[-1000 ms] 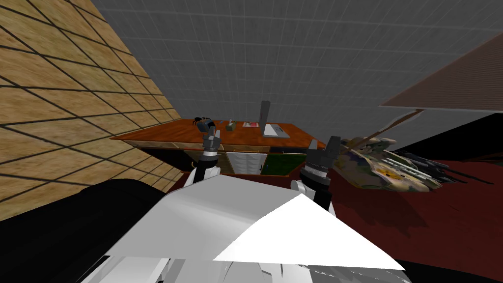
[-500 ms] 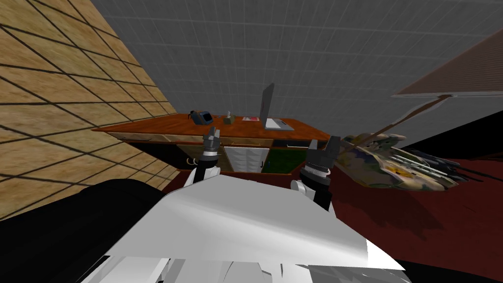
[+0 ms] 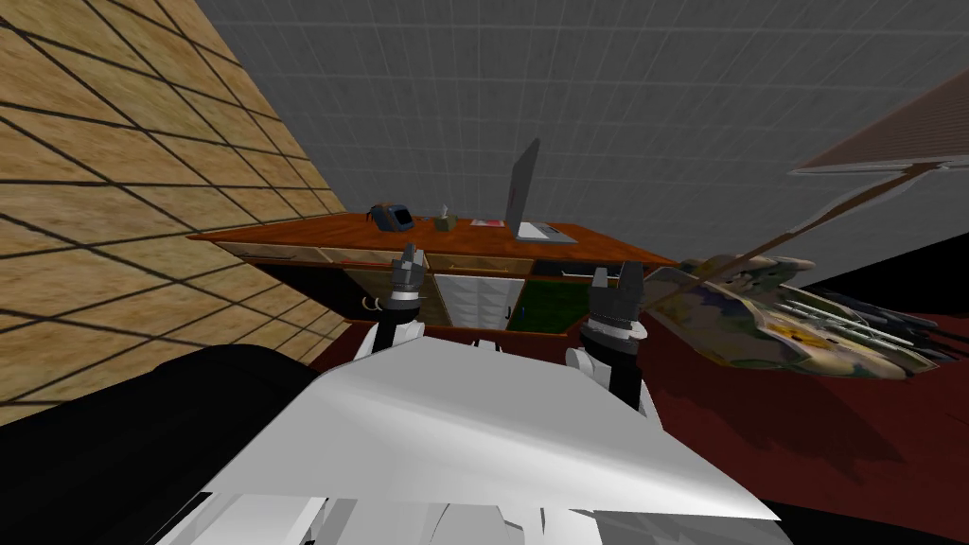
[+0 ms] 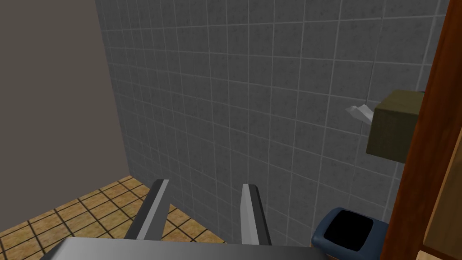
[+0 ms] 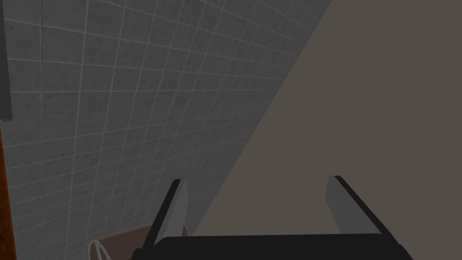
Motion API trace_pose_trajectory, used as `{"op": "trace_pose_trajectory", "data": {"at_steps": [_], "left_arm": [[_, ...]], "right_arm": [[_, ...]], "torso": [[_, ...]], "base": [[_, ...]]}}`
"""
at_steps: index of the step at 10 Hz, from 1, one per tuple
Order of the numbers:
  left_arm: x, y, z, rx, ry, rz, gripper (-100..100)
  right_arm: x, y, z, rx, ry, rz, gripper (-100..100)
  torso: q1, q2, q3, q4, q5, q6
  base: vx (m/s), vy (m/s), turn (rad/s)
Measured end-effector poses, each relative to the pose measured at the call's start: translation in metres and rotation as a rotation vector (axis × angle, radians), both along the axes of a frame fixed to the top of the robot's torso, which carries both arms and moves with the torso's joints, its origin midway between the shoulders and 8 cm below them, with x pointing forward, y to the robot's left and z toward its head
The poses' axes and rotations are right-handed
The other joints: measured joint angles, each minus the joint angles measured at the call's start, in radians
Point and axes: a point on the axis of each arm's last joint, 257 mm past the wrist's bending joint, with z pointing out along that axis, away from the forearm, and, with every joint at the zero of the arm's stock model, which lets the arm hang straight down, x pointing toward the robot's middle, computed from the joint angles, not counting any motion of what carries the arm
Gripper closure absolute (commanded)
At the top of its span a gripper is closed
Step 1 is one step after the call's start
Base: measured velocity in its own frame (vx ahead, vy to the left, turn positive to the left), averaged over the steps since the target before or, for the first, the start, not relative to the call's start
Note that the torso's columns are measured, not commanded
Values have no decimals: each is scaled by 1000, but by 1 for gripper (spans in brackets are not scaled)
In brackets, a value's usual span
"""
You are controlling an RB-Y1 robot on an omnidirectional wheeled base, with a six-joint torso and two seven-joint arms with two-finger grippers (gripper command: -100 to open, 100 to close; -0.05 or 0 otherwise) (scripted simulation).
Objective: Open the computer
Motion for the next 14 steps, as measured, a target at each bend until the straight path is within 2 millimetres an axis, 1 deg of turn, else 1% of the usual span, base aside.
{"op": "trace_pose_trajectory", "data": {"at_steps": [7,11,14], "left_arm": [[0,0,0,0,0,0,0],[0,0,0,0,0,0,0],[0,0,0,0,0,0,0]], "right_arm": [[18,5,-9,-221,62,-2,-100],[29,3,-15,-347,96,-17,-100],[39,-2,-20,-455,125,-39,-100]], "torso": [[-1,-1,-1,0,0,0],[-1,-1,-1,0,0,0],[-1,-1,-1,0,0,0]], "base": [[-43,42,75],[-39,47,87],[-28,54,67]]}}
